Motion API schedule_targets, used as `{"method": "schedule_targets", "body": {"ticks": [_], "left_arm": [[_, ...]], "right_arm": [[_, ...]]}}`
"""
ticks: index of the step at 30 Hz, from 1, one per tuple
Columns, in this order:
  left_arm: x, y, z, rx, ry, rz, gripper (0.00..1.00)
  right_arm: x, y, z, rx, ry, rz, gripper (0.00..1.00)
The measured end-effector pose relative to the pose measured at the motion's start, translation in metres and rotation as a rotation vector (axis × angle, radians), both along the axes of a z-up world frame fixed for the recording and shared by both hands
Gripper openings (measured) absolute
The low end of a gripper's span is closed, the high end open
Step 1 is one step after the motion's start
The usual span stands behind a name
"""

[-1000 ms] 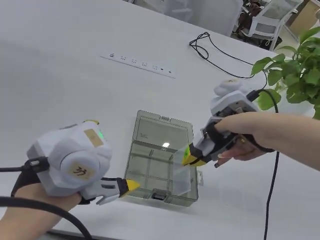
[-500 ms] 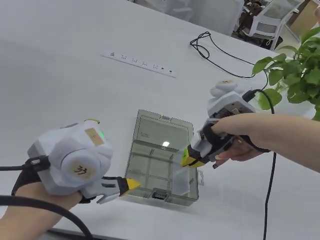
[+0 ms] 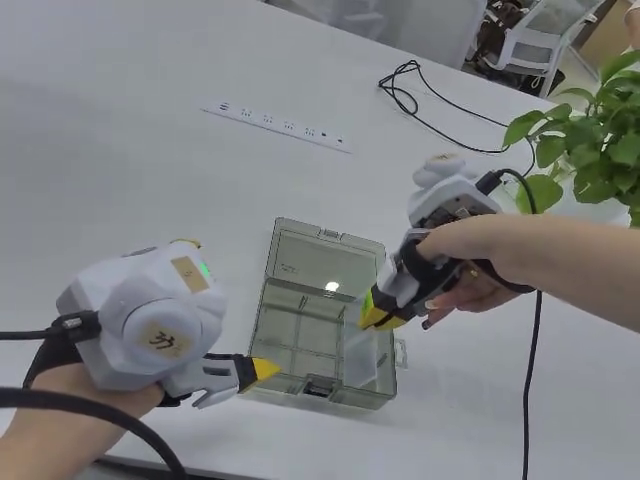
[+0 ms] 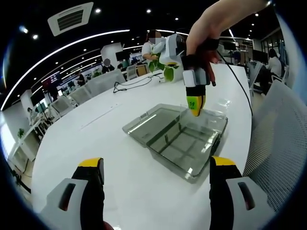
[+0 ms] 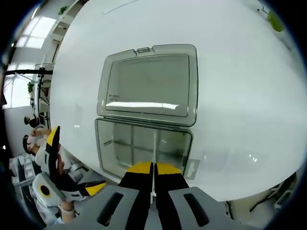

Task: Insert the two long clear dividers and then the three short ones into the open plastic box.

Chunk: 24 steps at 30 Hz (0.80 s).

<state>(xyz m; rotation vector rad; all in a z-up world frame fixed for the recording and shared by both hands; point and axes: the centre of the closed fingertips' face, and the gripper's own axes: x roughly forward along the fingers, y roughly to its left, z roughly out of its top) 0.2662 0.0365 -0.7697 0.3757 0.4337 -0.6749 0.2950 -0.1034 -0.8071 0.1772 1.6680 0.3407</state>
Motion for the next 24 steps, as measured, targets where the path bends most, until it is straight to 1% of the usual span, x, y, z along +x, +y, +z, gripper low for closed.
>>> {"method": "schedule_targets", "body": {"ticks": [4,9,11,13,14,16,18,20,22,24], "left_arm": [[-0.0009,-0.0006,-0.0013,0.002,0.004,-0.005,0.92],[-0.0011,0.0001,-0.0019,0.007,0.006,-0.006,0.92],[-0.0013,0.0001,-0.0019,0.007,0.006,-0.007,0.92],[-0.0015,0.0002,-0.0022,0.007,0.007,-0.007,0.92],[-0.0016,0.0002,-0.0022,0.007,0.007,-0.008,0.91],[-0.0015,0.0003,-0.002,0.005,0.007,-0.007,0.91],[-0.0014,0.0003,-0.0014,0.003,0.005,-0.007,0.91],[-0.0013,0.0005,-0.0017,0.007,0.005,-0.008,0.91],[-0.0014,0.0002,-0.0018,0.006,0.006,-0.009,0.91],[-0.0015,-0.0003,-0.0014,0.003,0.005,-0.011,0.91]], "right_arm": [[0.0029,-0.0005,-0.0007,0.001,0.006,0.001,0.02],[-0.0035,0.0013,0.0008,-0.01,0.005,0.01,0.02],[-0.0033,0.0032,0.0002,-0.005,0.008,0.0,0.02],[-0.0027,0.0011,-0.0026,-0.025,0.005,0.018,0.02],[-0.003,0.003,-0.0023,-0.017,0.007,0.013,0.02],[-0.004,0.0029,-0.0023,-0.024,0.002,0.023,0.02],[0.0018,0.0018,-0.005,-0.024,0.003,0.02,0.02],[0.0035,0.0015,-0.0058,-0.024,0.003,0.02,0.02],[0.0043,0.0011,-0.0064,-0.028,0.0,0.022,0.02],[0.0009,0.0027,-0.0053,-0.032,-0.005,0.026,0.02]]}}
